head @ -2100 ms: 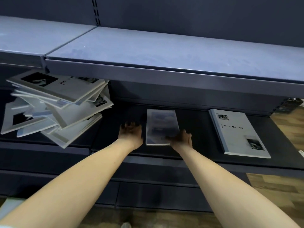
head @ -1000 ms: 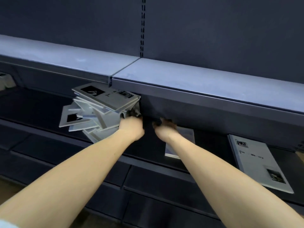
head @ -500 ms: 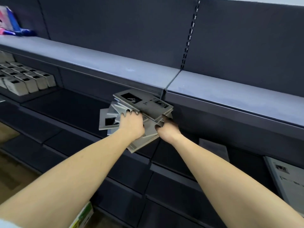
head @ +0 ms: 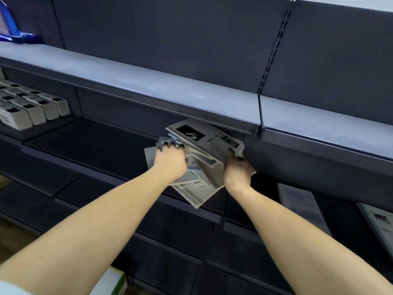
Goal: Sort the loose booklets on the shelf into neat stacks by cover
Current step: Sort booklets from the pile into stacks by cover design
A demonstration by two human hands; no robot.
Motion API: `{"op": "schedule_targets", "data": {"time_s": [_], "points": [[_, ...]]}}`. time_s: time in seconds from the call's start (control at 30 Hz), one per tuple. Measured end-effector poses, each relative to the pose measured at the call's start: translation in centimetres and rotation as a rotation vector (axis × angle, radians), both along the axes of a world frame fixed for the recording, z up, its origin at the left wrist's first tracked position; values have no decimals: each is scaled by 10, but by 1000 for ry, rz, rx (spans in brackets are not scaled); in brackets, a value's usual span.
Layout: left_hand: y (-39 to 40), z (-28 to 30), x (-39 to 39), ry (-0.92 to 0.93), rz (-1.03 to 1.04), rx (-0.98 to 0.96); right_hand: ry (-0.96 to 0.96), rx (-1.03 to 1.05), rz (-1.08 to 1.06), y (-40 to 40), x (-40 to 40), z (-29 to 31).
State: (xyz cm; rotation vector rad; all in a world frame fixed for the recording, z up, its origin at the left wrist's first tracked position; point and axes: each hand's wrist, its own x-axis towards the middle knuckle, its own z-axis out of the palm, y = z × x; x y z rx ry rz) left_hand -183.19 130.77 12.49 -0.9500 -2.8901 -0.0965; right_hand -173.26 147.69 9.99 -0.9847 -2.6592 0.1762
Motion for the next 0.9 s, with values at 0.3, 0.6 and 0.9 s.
{"op": "schedule_targets", "data": {"time_s": [0.3,0.6,0.9], "points": [[14,-6,-19,-38,-23,58,277,-133,187,-42,0,7],[38,-16,-24,-43,-6,83,20,-244,86,0,-24,6],[42,-18,-28,-56,49,160,314,-65,101,-11,-12,-6]]}}
